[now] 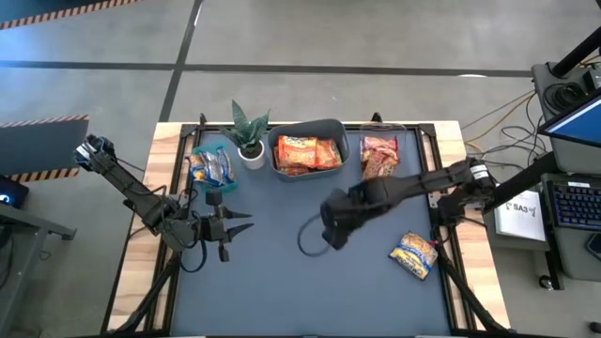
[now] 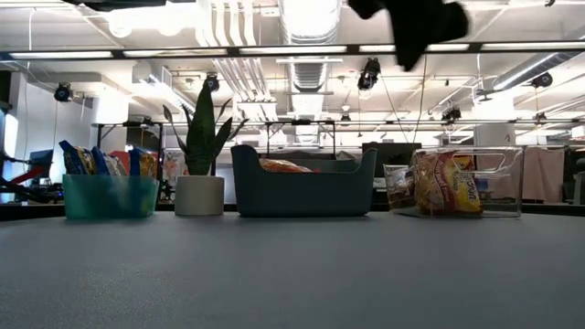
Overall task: Sort Maruchan noodles
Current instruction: Put the blue noodle pack into the green bin
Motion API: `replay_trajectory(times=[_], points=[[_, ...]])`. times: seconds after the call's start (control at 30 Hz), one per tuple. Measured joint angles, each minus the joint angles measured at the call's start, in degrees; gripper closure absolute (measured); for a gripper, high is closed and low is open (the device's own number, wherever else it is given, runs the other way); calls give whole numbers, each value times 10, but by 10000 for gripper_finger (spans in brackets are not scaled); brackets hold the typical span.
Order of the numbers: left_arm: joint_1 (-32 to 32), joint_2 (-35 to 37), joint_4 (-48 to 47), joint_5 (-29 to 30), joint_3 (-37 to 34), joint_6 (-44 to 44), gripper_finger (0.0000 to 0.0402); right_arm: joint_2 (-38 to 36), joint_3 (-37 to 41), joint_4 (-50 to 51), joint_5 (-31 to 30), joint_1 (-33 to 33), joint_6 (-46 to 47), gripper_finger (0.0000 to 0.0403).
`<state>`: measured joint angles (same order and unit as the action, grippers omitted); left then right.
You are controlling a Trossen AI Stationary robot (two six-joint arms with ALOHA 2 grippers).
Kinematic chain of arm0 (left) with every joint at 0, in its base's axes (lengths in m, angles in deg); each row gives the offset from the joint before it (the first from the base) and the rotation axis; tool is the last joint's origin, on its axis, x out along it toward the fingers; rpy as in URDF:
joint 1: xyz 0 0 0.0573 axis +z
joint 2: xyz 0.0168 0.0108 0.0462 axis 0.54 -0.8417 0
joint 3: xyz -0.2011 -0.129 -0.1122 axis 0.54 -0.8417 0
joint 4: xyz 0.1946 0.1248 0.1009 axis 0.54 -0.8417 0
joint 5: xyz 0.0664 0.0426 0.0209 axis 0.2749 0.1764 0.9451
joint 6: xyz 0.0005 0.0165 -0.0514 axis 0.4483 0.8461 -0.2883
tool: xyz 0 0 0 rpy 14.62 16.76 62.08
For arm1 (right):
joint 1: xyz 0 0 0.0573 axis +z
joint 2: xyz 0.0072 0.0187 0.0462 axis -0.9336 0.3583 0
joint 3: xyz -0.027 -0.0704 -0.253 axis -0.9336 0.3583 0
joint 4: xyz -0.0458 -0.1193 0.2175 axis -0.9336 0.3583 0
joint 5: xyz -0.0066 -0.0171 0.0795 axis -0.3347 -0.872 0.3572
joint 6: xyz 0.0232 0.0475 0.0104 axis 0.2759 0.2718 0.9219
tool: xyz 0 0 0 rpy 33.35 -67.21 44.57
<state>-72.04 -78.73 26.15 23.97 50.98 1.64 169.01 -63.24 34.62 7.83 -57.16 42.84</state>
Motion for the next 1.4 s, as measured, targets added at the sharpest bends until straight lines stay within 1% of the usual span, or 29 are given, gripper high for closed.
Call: replay_trajectory(times=[0.2, 0.37, 0.47, 0.63, 0.77, 0.93, 1.07, 1.27, 1.4], points=[[0, 0, 1, 0, 3, 0, 318, 1, 61, 15, 7, 74, 97, 344], [0, 0, 2, 0, 10, -2, 318, 1, 129, 20, 39, 122, 164, 344], [0, -1, 2, 0, 15, -5, 318, 1, 168, 42, 60, 143, 193, 344], [0, -1, 2, 0, 20, -15, 318, 0, 238, 118, 91, 168, 253, 344], [0, -3, 2, 0, 21, -15, 318, 1, 294, 125, 114, 184, 286, 344], [0, -9, 2, 0, 21, -11, 318, 1, 350, 100, 124, 187, 292, 344], [0, -12, 2, 0, 21, -10, 318, 1, 377, 68, 124, 187, 292, 344], [0, -13, 2, 0, 21, -5, 318, 0, 390, -11, 124, 187, 311, 344], [0, -13, 2, 0, 21, -5, 318, -2, 379, -43, 121, 186, 325, 344]])
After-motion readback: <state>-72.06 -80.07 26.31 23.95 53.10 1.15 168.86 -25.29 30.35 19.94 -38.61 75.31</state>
